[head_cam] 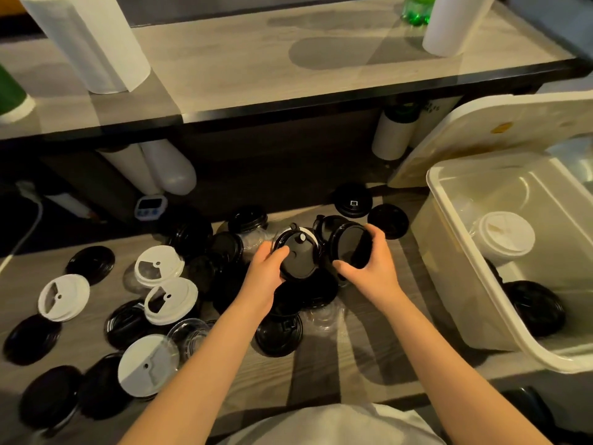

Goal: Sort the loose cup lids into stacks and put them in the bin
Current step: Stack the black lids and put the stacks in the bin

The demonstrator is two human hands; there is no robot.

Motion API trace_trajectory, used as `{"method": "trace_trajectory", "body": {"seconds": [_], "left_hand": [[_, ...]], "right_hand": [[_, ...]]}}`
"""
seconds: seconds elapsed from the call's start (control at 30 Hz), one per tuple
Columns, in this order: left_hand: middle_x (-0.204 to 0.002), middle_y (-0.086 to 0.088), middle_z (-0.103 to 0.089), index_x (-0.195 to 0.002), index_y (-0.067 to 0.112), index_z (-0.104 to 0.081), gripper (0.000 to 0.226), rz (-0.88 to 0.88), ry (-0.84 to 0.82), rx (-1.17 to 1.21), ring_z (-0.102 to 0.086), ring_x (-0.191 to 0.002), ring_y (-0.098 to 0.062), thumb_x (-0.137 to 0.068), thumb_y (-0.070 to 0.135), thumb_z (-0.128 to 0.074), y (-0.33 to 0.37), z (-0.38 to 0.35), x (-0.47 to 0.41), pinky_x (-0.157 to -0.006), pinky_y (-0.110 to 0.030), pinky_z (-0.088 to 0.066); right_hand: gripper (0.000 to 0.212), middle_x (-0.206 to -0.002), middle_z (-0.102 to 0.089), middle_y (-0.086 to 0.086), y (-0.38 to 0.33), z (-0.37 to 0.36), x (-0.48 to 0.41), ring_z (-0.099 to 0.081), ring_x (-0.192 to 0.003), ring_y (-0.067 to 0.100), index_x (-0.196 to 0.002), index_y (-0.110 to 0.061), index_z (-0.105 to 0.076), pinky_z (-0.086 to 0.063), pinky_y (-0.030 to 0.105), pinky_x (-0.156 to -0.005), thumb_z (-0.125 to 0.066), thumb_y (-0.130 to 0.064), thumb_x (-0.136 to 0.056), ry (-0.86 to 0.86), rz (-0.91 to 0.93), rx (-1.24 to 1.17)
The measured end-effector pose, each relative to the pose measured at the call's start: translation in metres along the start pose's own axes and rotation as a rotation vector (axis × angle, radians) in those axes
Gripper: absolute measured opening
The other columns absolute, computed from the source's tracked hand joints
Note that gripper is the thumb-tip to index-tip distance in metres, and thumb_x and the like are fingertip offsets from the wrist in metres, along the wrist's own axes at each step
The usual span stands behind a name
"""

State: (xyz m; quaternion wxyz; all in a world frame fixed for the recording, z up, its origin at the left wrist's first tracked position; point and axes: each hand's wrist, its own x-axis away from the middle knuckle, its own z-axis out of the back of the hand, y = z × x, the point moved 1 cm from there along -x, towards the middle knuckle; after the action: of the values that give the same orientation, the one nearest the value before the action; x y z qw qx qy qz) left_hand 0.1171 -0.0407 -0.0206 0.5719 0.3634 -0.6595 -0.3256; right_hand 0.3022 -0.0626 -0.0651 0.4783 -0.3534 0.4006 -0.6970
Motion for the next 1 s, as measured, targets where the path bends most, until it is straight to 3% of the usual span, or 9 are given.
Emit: {"method": "trace_trajectory", "body": {"seconds": [0.1,0.23,0.3,0.43,0.53,0.67,0.77,0.83,1.0], "left_hand": [[-0.122,-0.005,-0.057,-0.125,0.020,-0.048,0.028,0.072,-0.031,0.118,-0.061,-0.090,-0.013,-0.098,0.013,-0.043,0.000,-0.009,0.003,-0.086,-0.034,-0.050],[-0.108,-0.006,-0.067,-0.114,0.016,-0.059,0.026,0.097,-0.031,0.176,-0.066,-0.092,-0.016,-0.100,0.025,-0.039,-0.005,-0.010,0.003,-0.073,-0.031,-0.052],[-0.109,-0.004,-0.068,-0.118,0.017,-0.059,0.029,0.093,-0.051,0.170,-0.064,-0.100,-0.016,-0.099,0.030,-0.041,-0.007,-0.006,0.005,-0.080,-0.032,-0.051],[-0.097,-0.001,-0.072,-0.101,0.021,-0.061,0.017,0.047,-0.105,0.098,-0.066,-0.098,-0.019,-0.094,0.010,-0.051,-0.009,0.006,0.012,-0.093,-0.042,-0.049],[-0.096,0.000,-0.073,-0.103,0.019,-0.060,0.021,0.020,-0.107,0.060,-0.067,-0.096,-0.019,-0.093,0.003,-0.050,-0.009,0.013,0.013,-0.089,-0.041,-0.051],[-0.112,-0.005,-0.066,-0.114,0.015,-0.055,0.023,-0.001,-0.012,0.003,-0.063,-0.104,-0.017,-0.093,0.009,-0.052,-0.005,0.021,0.005,-0.088,-0.036,-0.052],[-0.128,-0.005,-0.057,-0.131,0.015,-0.046,0.047,-0.026,0.078,-0.020,-0.053,-0.120,-0.019,-0.087,0.020,-0.061,-0.001,0.028,-0.002,-0.101,-0.045,-0.044],[-0.119,-0.004,-0.062,-0.118,0.016,-0.053,0.028,-0.055,0.124,-0.022,-0.058,-0.111,-0.017,-0.090,0.014,-0.058,0.001,0.031,-0.005,-0.097,-0.040,-0.047],[-0.108,-0.003,-0.065,-0.103,0.020,-0.056,0.017,-0.089,0.162,-0.031,-0.063,-0.101,-0.016,-0.091,0.007,-0.055,0.004,0.031,-0.006,-0.090,-0.037,-0.050]], "right_hand": [[0.087,-0.133,-0.041,-0.005,-0.024,-0.006,0.008,-0.038,-0.126,0.008,-0.137,-0.019,-0.036,-0.035,0.028,-0.107,-0.083,-0.021,-0.065,-0.129,0.173,0.012],[0.093,-0.140,-0.038,-0.006,-0.037,-0.020,0.015,-0.034,-0.132,0.009,-0.145,-0.019,-0.031,-0.031,0.025,-0.109,-0.082,-0.026,-0.067,-0.315,0.271,0.127],[0.095,-0.145,-0.035,-0.005,-0.035,-0.026,0.017,-0.031,-0.135,0.012,-0.147,-0.020,-0.027,-0.029,0.028,-0.112,-0.080,-0.030,-0.069,-0.345,0.306,0.202],[0.097,-0.148,-0.030,-0.011,-0.031,-0.029,0.018,-0.027,-0.138,0.007,-0.148,-0.024,-0.025,-0.029,0.026,-0.111,-0.081,-0.031,-0.069,-0.419,0.312,0.181],[0.100,-0.148,-0.030,-0.012,-0.029,-0.028,0.013,-0.025,-0.137,0.001,-0.148,-0.025,-0.024,-0.027,0.022,-0.108,-0.083,-0.029,-0.067,-0.488,0.281,0.149],[0.078,-0.139,-0.041,-0.010,-0.023,-0.018,-0.005,-0.037,-0.129,0.003,-0.143,-0.023,-0.035,-0.033,0.012,-0.103,-0.076,-0.019,-0.077,-0.461,0.179,0.019],[0.057,-0.136,-0.049,0.001,-0.012,-0.010,-0.029,-0.044,-0.128,0.016,-0.137,-0.015,-0.046,-0.038,0.030,-0.107,-0.068,-0.019,-0.084,-0.183,0.158,0.173],[0.066,-0.145,-0.039,0.007,-0.006,-0.008,-0.045,-0.034,-0.135,0.024,-0.142,-0.014,-0.039,-0.029,0.034,-0.110,-0.068,-0.018,-0.083,-0.116,0.163,0.368],[0.090,-0.158,-0.007,0.011,0.004,-0.018,-0.071,-0.011,-0.144,0.031,-0.151,-0.021,-0.015,-0.020,0.037,-0.114,-0.071,-0.023,-0.081,-0.412,0.005,0.489]]}}
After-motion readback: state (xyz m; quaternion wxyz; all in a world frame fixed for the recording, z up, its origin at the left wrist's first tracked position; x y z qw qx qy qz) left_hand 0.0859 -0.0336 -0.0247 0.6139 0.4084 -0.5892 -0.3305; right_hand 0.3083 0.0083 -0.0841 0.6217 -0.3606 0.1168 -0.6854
